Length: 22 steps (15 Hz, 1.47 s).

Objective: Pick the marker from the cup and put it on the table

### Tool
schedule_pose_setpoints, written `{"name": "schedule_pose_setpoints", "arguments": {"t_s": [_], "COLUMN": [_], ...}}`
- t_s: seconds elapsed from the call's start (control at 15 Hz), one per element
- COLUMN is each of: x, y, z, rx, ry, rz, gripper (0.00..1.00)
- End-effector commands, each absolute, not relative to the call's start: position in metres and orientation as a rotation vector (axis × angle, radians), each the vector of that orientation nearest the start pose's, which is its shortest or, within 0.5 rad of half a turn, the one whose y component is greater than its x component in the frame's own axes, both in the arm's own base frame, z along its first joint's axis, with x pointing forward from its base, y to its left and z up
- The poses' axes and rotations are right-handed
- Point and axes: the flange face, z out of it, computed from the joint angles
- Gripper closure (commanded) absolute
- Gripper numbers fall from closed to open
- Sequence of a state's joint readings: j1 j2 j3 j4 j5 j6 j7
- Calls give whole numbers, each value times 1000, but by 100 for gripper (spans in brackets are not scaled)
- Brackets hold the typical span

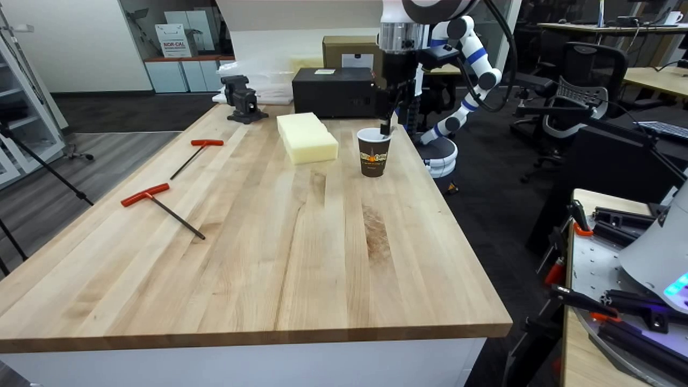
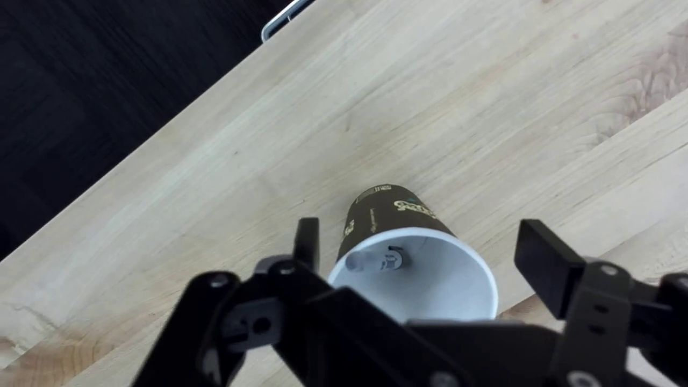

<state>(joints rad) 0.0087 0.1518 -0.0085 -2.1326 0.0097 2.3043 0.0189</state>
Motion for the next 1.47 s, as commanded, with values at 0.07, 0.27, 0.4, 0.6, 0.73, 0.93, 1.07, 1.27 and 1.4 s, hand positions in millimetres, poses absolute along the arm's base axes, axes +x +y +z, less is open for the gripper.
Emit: {"name": "schedule_pose_setpoints", "arguments": {"t_s": [0.07, 0.27, 0.4, 0.6, 0.73, 0.93, 1.07, 1.27, 1.4], "x": [569, 569, 568, 570, 571, 571, 573, 577, 581], "y": [-3, -3, -3, -4, -6, -9, -11, -14, -13], "z": [336, 331, 331, 333, 334, 334, 333, 332, 330], "rx": [-3158, -3168, -3175, -3186, -3192, -3200, -3205, -3207, -3208], "ry": [33, 18, 8, -1, -7, -10, -10, -7, -10], "rz": [-28, -21, -22, -24, -28, -31, -31, -40, -44], "gripper": [12, 37, 51, 13, 6, 0, 0, 8, 24]}}
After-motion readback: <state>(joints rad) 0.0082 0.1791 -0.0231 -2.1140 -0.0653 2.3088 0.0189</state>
